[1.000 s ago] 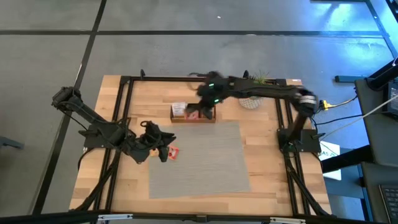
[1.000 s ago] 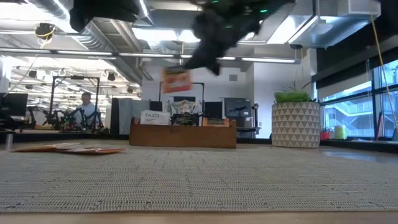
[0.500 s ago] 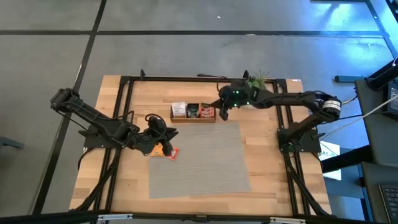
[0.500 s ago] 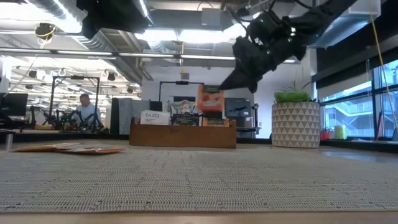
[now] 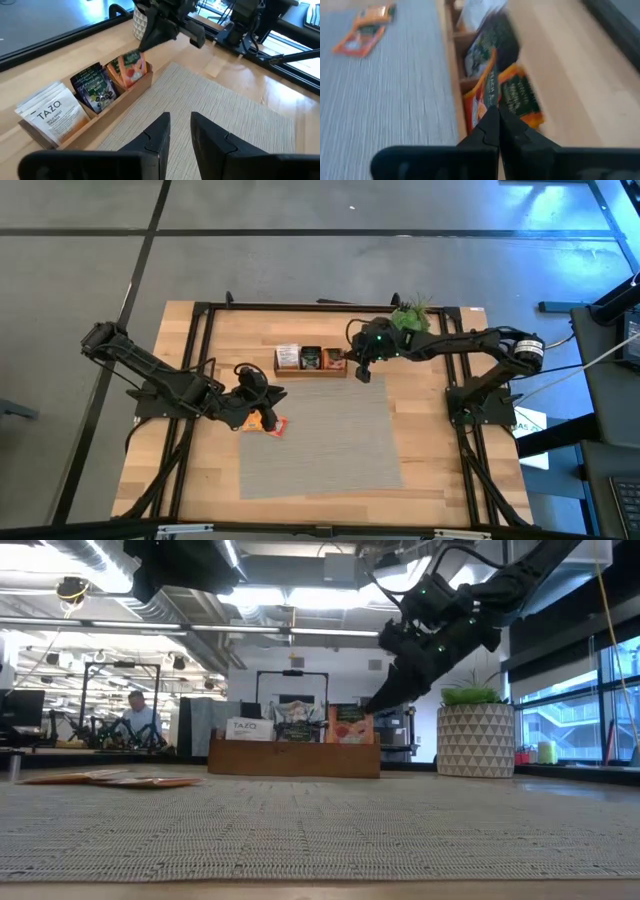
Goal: Pick & Place Tea
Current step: Put the orange tea bag into the right section of the wooden organizer
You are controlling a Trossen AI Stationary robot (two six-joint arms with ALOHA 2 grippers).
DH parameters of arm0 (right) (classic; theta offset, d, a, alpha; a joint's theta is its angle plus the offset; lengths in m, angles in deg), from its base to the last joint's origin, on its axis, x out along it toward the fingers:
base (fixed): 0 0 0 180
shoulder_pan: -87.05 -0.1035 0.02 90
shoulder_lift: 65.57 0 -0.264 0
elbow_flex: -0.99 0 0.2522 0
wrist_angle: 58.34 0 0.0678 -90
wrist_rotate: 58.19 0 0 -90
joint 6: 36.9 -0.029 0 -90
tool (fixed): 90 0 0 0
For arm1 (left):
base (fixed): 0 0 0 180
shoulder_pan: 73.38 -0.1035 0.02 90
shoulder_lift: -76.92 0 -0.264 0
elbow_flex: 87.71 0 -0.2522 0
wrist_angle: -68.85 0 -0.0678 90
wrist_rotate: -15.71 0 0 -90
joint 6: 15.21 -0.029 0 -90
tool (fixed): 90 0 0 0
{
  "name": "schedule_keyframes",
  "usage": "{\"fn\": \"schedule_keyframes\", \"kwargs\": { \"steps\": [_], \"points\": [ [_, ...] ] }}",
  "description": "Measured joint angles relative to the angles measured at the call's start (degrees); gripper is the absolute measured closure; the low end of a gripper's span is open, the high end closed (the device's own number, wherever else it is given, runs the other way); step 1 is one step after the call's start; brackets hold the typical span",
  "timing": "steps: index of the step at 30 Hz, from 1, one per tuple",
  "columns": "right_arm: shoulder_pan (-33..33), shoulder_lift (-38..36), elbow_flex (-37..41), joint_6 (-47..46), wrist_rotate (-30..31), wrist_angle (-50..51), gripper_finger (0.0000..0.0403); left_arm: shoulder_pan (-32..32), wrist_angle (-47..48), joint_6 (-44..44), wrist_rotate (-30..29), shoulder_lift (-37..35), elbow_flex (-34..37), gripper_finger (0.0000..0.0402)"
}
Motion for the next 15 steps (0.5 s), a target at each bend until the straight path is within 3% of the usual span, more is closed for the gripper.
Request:
{"fn": "schedule_keyframes", "kwargs": {
  "steps": [6, 11, 15],
  "points": [
    [-1.8, 2.8, 0.0, 3.6, 0.2, -0.6, 0.0403, 0.0, 0.0, -0.4, 0.0, 0.0, 0.0, 0.0329],
    [-2.6, 4.5, 0.0, 3.7, 5.3, -1.7, 0.0401, 0.0, 0.0, -0.4, 0.0, 0.0, 0.0, 0.0329],
    [-2.6, 4.9, 0.0, 3.5, 5.9, -1.9, 0.0385, 0.0, 0.0, -0.4, 0.0, 0.0, 0.0, 0.0329]
  ]
}}
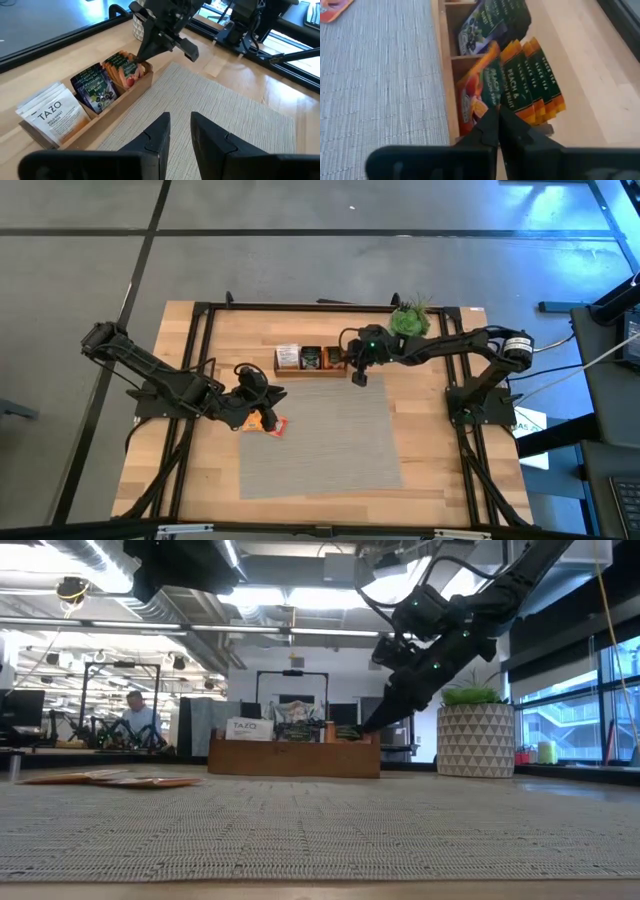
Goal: Pick & Place Tea
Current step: Put the orange tea bag into the right section of the wooden organizer
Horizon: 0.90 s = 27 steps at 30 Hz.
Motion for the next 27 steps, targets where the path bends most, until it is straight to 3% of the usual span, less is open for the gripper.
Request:
{"fn": "schedule_keyframes", "kwargs": {
  "steps": [12, 17, 23, 27],
  "points": [
    [0.0, -2.1, -0.1, 1.4, 0.3, -1.3, 0.0291, 0.0, 0.0, 0.0, 0.0, 0.0, 0.0, 0.0329],
    [0.0, -6.2, -2.1, -1.8, 2.5, -1.0, 0.0269, 0.0, 1.2, -0.9, 6.6, 0.7, 0.0, 0.0329],
    [-1.8, -6.2, -4.7, -15.5, -10.0, -7.0, 0.027, 0.1, 3.8, 5.0, 17.1, 6.8, 0.0, 0.0329],
    [-5.1, -4.0, -4.6, -19.8, -11.5, -8.8, 0.027, 0.3, 6.0, 12.9, 20.0, 13.2, 0.0, 0.0329]
  ]
}}
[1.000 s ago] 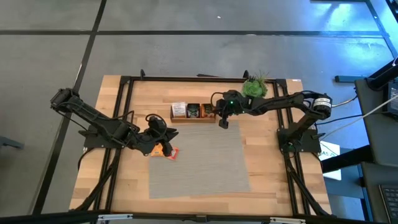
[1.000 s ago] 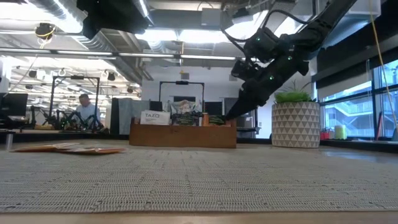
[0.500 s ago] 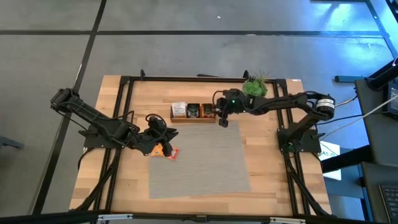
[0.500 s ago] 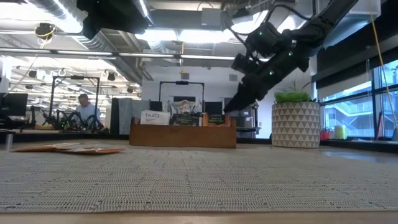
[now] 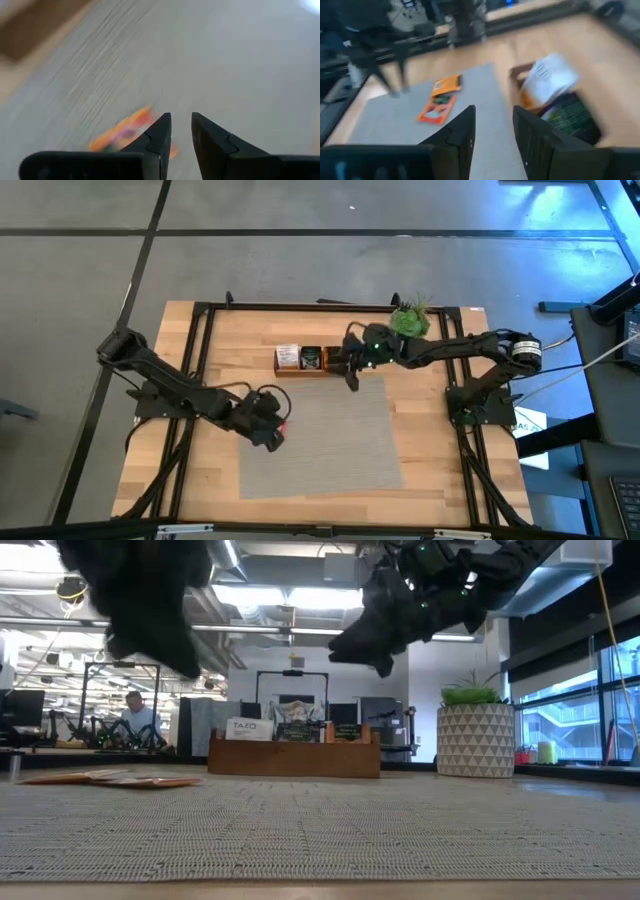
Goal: Pick & Place Tea
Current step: Put the orange tea bag into the right section of the wooden organizer
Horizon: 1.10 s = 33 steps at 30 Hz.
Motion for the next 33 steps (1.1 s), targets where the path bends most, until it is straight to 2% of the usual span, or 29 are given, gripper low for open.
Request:
{"fn": "schedule_keyframes", "kwargs": {
  "steps": [5, 8, 12, 16, 18, 25, 29, 33],
  "points": [
    [-4.8, 4.0, 0.0, -2.0, -2.3, -0.6, 0.027, 0.4, 10.1, 16.3, 2.4, 4.3, 0.0, 0.0329],
    [-7.6, 6.2, 0.1, -2.0, -2.6, -2.5, 0.027, 1.1, 11.7, 21.6, 5.2, 5.1, 0.0, 0.0329],
    [-10.0, 8.8, -0.1, -3.2, -2.5, -6.1, 0.0269, 2.1, 14.3, 30.0, 5.9, 5.1, 0.0, 0.0329],
    [-11.1, 11.6, -3.9, -4.4, -2.5, -5.2, 0.0255, 2.4, 17.8, 40.0, 9.8, 5.0, 0.0, 0.0329],
    [-11.4, 13.4, -6.9, -4.3, -2.5, -3.6, 0.024, 2.4, 18.1, 42.3, 11.8, 5.0, 0.0, 0.0329],
    [-12.5, 21.3, -17.7, -4.1, -3.7, -3.0, 0.0188, 1.8, 19.3, 47.0, 12.6, 5.5, 0.0, 0.0329],
    [-13.3, 24.1, -22.2, -3.7, -5.4, -0.5, 0.0173, 2.0, 21.9, 50.4, 14.6, 7.1, 0.0, 0.0329],
    [-14.4, 25.6, -24.3, -0.9, -2.2, 2.9, 0.0169, 2.4, 22.5, 52.2, 14.5, 9.2, 0.0, 0.0329]
  ]
}}
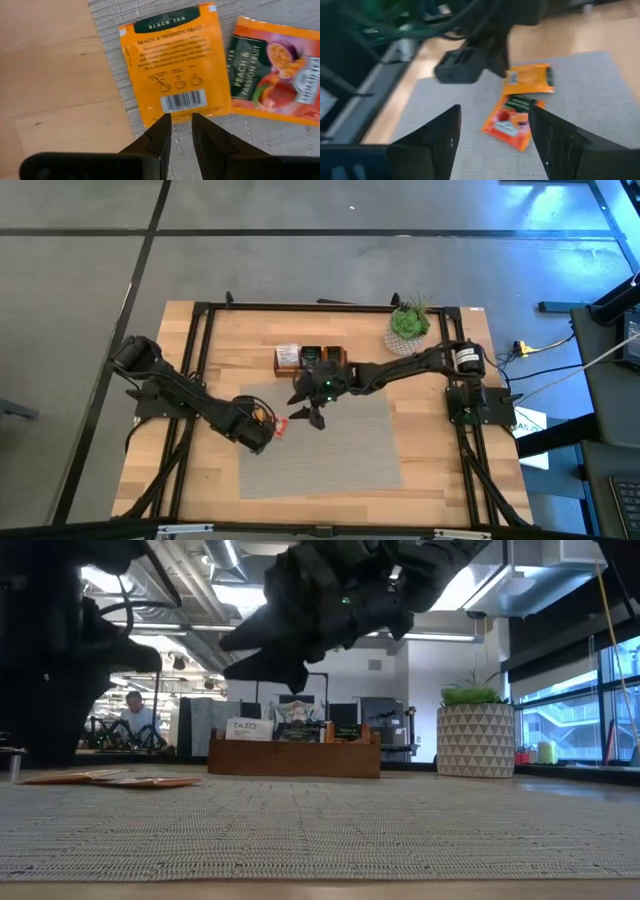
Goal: Pick & Place Tea
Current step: Put the orange tea bag into the right section of the wooden organizer
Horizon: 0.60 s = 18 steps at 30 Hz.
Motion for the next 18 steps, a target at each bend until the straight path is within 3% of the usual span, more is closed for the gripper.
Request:
{"fn": "schedule_keyframes", "kwargs": {
  "steps": [3, 10, 14, 18],
  "points": [
    [-0.7, 0.1, 0.0, 0.9, 3.4, 0.9, 0.0169, 0.0, -0.1, 1.4, -0.1, 0.7, 0.0, 0.0329],
    [-0.7, 0.3, 0.0, 2.0, 2.7, 3.0, 0.0169, 0.4, 6.9, 6.4, -2.2, -0.4, 0.0, 0.0329],
    [-0.7, 0.3, 0.0, 2.2, 1.8, 2.8, 0.0173, 0.5, 9.6, 6.5, -0.1, -3.7, 0.0, 0.0329],
    [-0.6, 0.3, 0.0, 1.2, -0.6, 2.9, 0.0187, 0.9, 9.9, 5.8, -3.4, -8.4, 0.0, 0.0329]
  ]
}}
